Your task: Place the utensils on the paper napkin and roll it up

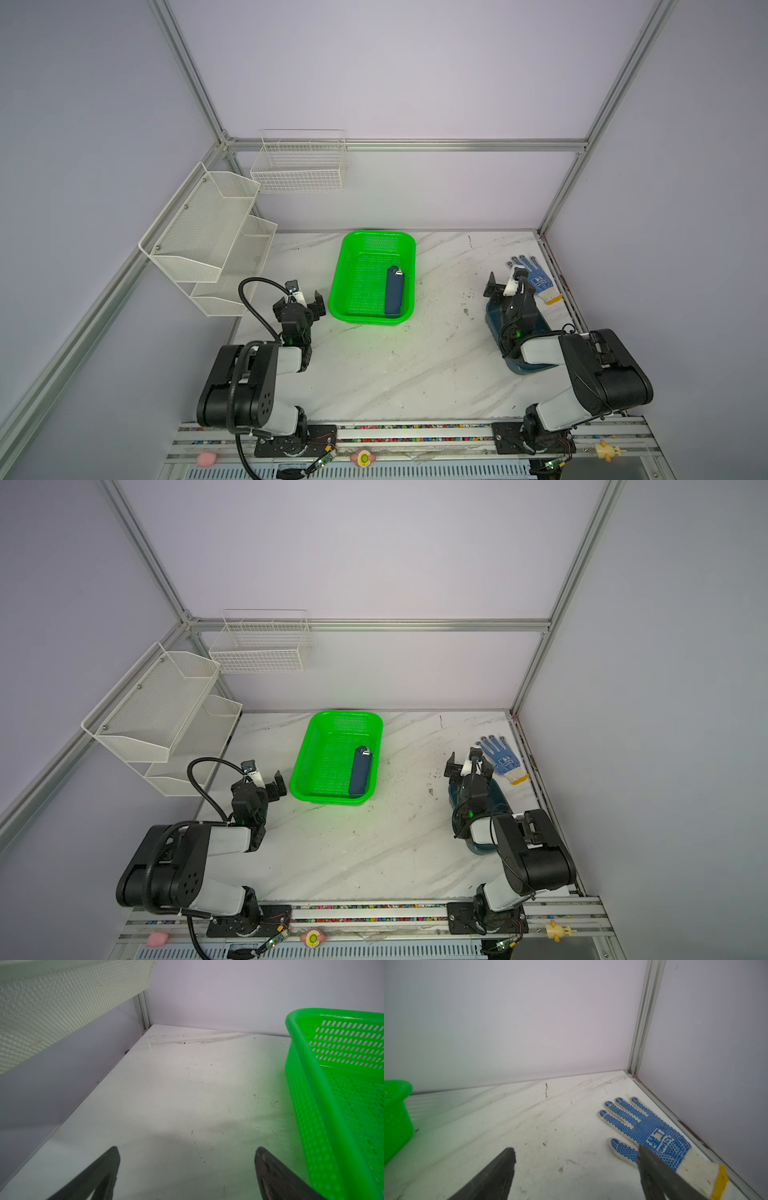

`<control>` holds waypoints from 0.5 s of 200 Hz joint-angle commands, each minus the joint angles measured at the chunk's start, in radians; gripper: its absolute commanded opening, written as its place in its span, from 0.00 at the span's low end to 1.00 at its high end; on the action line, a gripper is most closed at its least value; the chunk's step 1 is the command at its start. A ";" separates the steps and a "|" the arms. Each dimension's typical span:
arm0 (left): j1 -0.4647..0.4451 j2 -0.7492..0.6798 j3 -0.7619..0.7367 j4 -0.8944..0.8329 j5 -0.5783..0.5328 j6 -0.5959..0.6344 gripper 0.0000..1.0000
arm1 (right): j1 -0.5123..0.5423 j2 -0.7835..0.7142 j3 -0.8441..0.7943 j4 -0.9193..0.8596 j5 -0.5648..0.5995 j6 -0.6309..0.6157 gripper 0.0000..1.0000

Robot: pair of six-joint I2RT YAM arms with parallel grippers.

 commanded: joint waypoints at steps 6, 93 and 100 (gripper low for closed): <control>0.011 0.031 -0.022 0.140 0.022 0.004 0.99 | -0.012 0.046 -0.025 0.125 0.005 -0.034 0.93; 0.009 0.039 0.021 0.076 -0.009 0.018 1.00 | -0.051 0.269 0.079 0.161 -0.066 0.023 0.94; 0.008 0.038 0.019 0.076 -0.008 0.018 1.00 | -0.054 0.266 0.081 0.152 -0.067 0.028 0.94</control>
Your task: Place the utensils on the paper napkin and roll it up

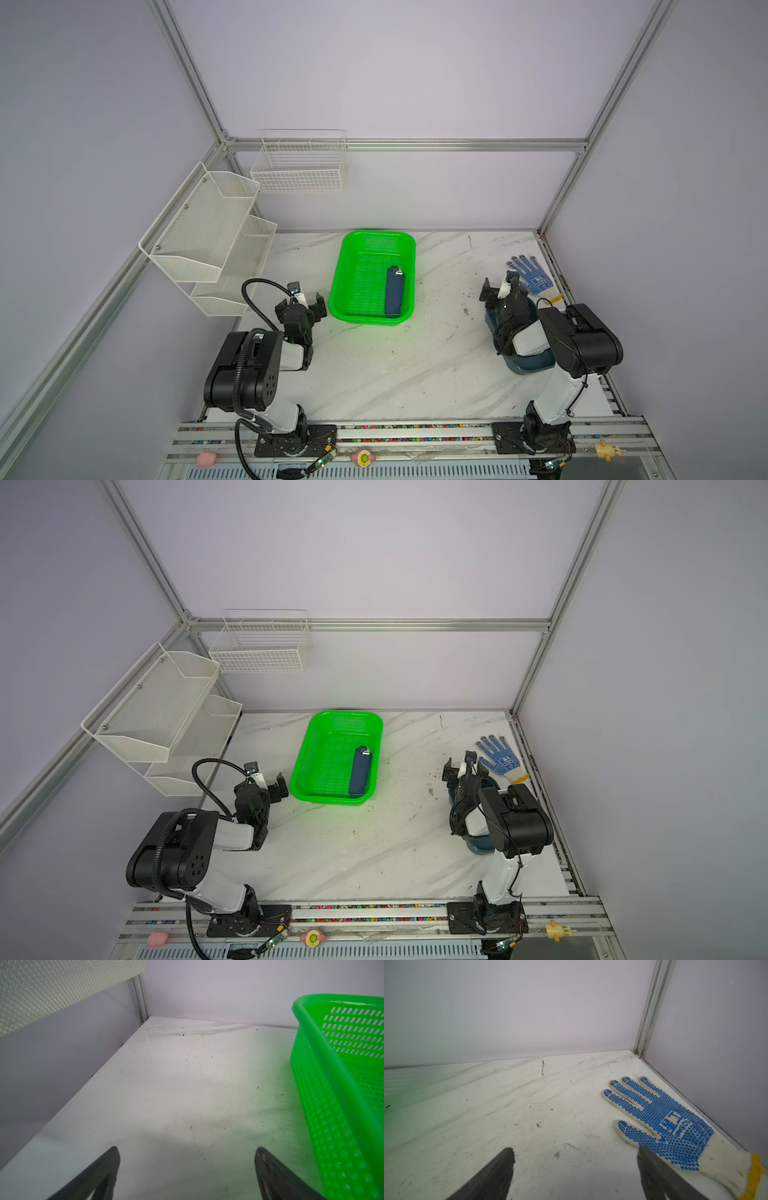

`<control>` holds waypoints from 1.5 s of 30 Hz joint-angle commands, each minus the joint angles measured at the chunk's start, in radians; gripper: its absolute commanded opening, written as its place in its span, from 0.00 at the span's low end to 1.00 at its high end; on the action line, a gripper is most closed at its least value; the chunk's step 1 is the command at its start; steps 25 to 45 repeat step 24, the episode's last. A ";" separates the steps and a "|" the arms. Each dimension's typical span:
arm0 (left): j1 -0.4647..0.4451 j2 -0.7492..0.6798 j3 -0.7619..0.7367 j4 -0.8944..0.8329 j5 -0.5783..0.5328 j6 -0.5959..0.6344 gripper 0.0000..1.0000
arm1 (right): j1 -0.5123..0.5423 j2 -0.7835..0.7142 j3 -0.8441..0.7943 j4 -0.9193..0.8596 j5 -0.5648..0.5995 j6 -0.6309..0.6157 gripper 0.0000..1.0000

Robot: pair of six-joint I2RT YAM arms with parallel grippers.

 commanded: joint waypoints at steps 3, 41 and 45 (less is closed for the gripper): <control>0.007 -0.015 0.020 0.039 -0.007 0.020 1.00 | -0.024 -0.007 0.032 0.035 -0.023 0.021 0.97; 0.006 -0.014 0.019 0.038 -0.007 0.020 1.00 | -0.022 -0.011 0.019 0.061 0.100 0.039 0.97; 0.006 -0.014 0.019 0.038 -0.007 0.020 1.00 | -0.022 -0.011 0.019 0.061 0.100 0.039 0.97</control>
